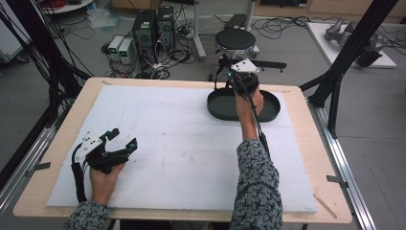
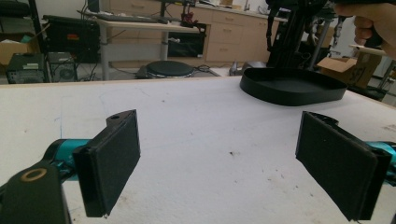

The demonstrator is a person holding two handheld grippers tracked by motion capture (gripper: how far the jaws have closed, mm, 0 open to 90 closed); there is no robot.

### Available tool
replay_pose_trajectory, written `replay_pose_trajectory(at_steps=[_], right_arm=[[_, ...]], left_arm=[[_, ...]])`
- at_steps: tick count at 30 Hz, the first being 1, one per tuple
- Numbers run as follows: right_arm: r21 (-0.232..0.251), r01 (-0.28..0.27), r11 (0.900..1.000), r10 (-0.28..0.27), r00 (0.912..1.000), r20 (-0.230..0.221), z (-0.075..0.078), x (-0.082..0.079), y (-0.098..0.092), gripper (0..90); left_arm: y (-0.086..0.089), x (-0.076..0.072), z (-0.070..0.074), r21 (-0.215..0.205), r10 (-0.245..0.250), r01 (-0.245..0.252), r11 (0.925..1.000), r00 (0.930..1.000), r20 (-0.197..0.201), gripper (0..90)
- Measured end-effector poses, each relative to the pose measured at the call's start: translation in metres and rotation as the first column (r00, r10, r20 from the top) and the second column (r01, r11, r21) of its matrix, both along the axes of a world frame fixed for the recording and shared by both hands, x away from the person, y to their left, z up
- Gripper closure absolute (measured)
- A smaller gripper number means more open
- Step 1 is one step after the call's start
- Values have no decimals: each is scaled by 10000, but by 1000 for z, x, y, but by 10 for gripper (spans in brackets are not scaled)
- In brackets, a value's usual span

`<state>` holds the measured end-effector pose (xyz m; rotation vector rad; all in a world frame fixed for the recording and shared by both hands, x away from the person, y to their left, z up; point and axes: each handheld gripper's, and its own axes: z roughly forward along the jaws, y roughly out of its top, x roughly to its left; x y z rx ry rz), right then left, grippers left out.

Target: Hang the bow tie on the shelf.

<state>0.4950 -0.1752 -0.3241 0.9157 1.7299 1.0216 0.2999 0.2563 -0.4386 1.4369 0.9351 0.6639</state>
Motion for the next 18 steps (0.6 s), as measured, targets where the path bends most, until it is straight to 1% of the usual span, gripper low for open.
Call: replay_pose_trajectory(at_steps=[3, 6, 10, 15, 18], right_arm=[[89, 36, 10000, -35, 9999, -115, -1, 1, -1, 748], [-23, 100, 9999, -100, 9998, -146, -2, 2, -1, 748], [57, 244, 9997, -243, 9995, -204, -6, 4, 1, 748], [-28, 326, 9995, -327, 9988, -368, -9, 6, 1, 750], [-54, 363, 9993, -365, 9987, -344, -10, 7, 1, 752]], left_arm=[[0, 0, 0, 31, 0, 0, 10000, 10000, 4, 139], [0, 0, 0, 6, 10, -10, 10000, 10000, 0, 139], [0, 0, 0, 26, -11, 11, 10000, 10000, -3, 140], [0, 0, 0, 27, -38, 38, 10000, 10000, -3, 144], [0, 0, 0, 20, -21, 21, 10000, 10000, -19, 144]])
